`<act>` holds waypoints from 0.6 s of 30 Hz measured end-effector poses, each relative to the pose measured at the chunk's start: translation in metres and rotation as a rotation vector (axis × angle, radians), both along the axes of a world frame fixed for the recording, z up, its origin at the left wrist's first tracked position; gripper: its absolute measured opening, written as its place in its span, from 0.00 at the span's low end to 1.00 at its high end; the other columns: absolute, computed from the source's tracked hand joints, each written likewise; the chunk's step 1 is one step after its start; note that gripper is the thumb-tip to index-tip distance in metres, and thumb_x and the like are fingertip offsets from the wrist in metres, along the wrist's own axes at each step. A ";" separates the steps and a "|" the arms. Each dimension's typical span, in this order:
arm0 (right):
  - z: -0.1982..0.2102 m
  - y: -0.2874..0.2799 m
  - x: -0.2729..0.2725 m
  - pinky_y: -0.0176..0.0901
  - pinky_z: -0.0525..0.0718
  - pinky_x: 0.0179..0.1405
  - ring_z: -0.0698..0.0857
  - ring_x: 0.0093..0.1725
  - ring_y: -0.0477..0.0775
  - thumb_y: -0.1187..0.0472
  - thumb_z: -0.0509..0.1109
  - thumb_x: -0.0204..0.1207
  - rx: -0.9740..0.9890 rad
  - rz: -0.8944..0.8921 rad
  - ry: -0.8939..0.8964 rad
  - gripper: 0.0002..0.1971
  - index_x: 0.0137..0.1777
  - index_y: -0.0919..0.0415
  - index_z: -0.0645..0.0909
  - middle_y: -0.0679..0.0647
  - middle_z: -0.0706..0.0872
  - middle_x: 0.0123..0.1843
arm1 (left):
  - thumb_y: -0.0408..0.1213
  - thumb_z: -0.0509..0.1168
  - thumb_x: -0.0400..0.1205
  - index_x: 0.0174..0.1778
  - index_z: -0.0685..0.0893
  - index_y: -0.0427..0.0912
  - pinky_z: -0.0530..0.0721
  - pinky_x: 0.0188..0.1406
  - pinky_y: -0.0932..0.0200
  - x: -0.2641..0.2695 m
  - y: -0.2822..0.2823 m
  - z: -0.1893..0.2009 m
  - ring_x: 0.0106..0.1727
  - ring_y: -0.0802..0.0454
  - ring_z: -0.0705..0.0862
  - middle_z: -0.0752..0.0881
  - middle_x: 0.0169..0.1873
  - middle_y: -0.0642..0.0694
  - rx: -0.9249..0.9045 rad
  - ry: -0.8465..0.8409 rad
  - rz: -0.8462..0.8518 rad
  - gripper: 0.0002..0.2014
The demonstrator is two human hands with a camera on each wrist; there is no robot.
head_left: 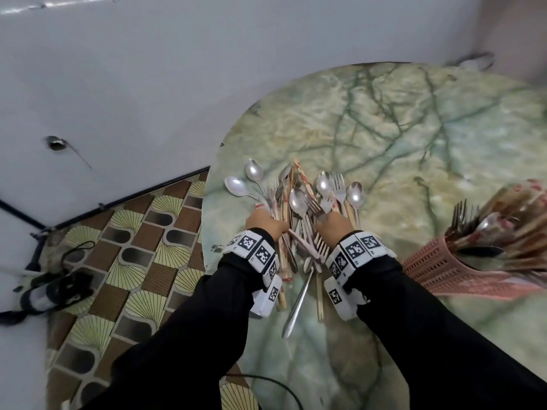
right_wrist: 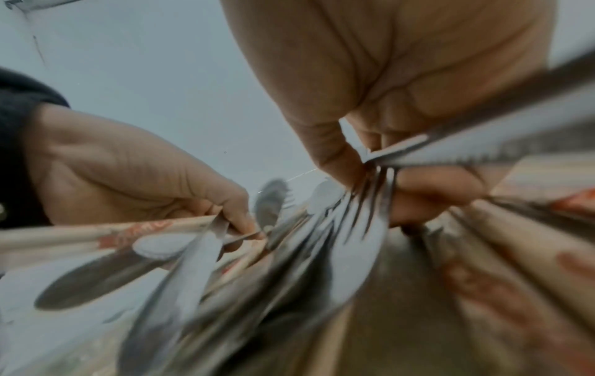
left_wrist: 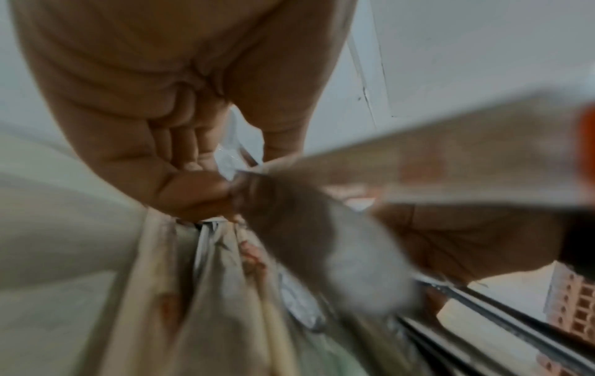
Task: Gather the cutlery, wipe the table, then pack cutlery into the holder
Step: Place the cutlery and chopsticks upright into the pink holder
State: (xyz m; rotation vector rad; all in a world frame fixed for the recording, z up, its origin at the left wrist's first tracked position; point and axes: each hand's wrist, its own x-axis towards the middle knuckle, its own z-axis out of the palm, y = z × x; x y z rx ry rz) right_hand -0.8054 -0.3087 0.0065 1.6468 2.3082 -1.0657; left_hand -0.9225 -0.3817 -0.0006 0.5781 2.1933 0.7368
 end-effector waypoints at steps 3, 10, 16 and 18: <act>0.002 0.000 0.007 0.41 0.69 0.43 0.75 0.45 0.56 0.65 0.52 0.83 0.026 -0.029 0.000 0.17 0.36 0.70 0.75 0.61 0.75 0.39 | 0.35 0.68 0.76 0.44 0.76 0.35 0.75 0.27 0.61 0.002 -0.003 0.002 0.36 0.45 0.80 0.81 0.39 0.39 0.015 -0.077 0.011 0.09; 0.014 0.005 0.016 0.43 0.73 0.43 0.75 0.45 0.56 0.66 0.54 0.83 0.116 -0.146 0.166 0.12 0.39 0.68 0.73 0.60 0.75 0.38 | 0.24 0.53 0.82 0.66 0.69 0.27 0.80 0.19 0.58 0.000 -0.007 0.013 0.15 0.52 0.79 0.79 0.21 0.40 0.174 -0.408 0.182 0.16; 0.019 0.005 0.012 0.47 0.79 0.48 0.80 0.45 0.60 0.63 0.55 0.83 0.083 -0.263 0.371 0.05 0.48 0.64 0.69 0.65 0.79 0.45 | 0.23 0.50 0.83 0.38 0.73 0.34 0.74 0.29 0.60 -0.006 -0.014 0.033 0.24 0.52 0.72 0.74 0.25 0.43 0.234 -0.371 0.158 0.10; 0.016 0.005 0.010 0.42 0.75 0.40 0.77 0.39 0.55 0.62 0.54 0.83 0.055 -0.274 0.403 0.07 0.51 0.62 0.72 0.57 0.77 0.40 | 0.23 0.49 0.82 0.33 0.71 0.37 0.70 0.25 0.62 -0.006 -0.014 0.039 0.23 0.53 0.68 0.71 0.25 0.45 0.289 -0.389 0.158 0.13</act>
